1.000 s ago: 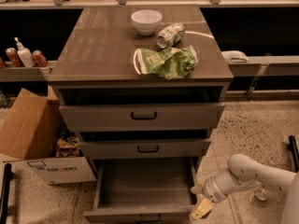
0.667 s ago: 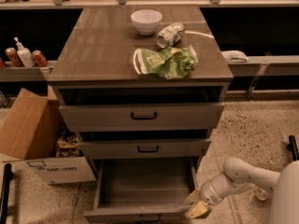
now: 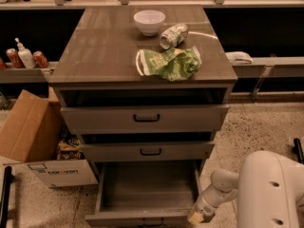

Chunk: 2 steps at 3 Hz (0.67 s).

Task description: Close bottom drawer

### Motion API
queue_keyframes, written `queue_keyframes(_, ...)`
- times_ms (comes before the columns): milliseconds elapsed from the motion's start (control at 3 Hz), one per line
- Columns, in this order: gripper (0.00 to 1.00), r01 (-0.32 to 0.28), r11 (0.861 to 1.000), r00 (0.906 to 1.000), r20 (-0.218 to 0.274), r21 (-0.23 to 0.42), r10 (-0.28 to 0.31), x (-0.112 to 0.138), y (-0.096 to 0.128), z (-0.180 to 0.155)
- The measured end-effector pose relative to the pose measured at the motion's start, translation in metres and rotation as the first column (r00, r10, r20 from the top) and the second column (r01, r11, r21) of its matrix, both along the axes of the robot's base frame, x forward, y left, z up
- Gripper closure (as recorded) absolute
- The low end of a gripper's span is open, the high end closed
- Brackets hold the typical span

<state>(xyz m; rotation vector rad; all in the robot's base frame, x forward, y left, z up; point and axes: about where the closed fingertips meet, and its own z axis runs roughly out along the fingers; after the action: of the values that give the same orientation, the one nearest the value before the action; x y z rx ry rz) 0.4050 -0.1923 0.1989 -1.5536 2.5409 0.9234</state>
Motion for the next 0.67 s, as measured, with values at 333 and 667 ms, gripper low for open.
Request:
queue_keyframes(333, 1.0, 0.008, 0.998, 1.0, 0.0, -0.066, -0.008, 0.0002, -0.0064, -0.0219)
queue_keyframes(667, 1.0, 0.008, 0.998, 1.0, 0.0, -0.066, -0.008, 0.0002, -0.0064, -0.022)
